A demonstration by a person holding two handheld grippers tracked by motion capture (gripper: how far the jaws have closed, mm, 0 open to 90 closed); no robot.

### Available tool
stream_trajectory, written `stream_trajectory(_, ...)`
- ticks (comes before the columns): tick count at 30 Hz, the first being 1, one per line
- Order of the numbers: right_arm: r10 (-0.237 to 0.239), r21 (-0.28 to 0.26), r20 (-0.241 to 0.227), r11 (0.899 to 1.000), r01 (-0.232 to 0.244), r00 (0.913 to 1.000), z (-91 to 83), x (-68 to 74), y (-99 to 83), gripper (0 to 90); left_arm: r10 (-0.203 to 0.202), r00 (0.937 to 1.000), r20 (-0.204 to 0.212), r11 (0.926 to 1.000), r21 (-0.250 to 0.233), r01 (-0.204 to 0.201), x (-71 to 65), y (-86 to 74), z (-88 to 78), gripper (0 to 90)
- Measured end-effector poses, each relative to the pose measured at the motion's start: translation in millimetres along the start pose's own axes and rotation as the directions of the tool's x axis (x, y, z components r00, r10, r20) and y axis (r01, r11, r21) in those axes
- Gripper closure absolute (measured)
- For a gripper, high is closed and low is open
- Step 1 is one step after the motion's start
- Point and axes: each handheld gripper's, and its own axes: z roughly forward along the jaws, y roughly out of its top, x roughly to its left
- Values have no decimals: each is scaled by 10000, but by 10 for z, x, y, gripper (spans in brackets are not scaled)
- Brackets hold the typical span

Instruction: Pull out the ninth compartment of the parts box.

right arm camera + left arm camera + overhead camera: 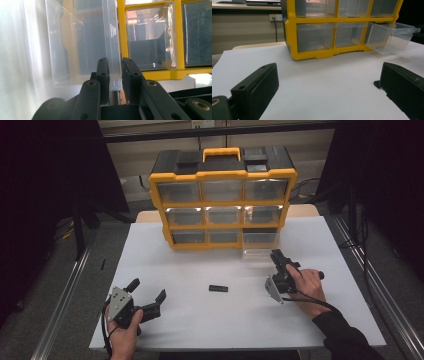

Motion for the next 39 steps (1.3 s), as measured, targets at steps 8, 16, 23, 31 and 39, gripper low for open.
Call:
stream_trajectory(8, 975, -118, -124, 9951, -977, 9952, 5, -51, -8, 648, -18, 10000, 49, 10000, 34, 17, 1, -1, 4, 24)
stream_trajectory(16, 2786, -378, -349, 9593, -2798, 9598, 3, -115, -47, 487, 17, 10000, 45, 10000, 63, -18, 7, 0, 1, 24)
stream_trajectory(23, 4392, -555, -674, 8949, -4429, 8959, -8, -177, -79, 369, 11, 10000, 33, 10000, 50, -12, 6, 0, 0, 24)
stream_trajectory(31, 6153, -338, -1311, 7809, -6238, 7773, 7, -249, -144, 253, 23, 10000, 21, 10000, 39, -23, 8, 1, -3, 24)
stream_trajectory(39, 7838, 221, -2125, 6008, -7991, 5835, 39, -274, -239, 161, -12, 10000, -24, 10000, -68, 12, 9, 4, -11, 24)
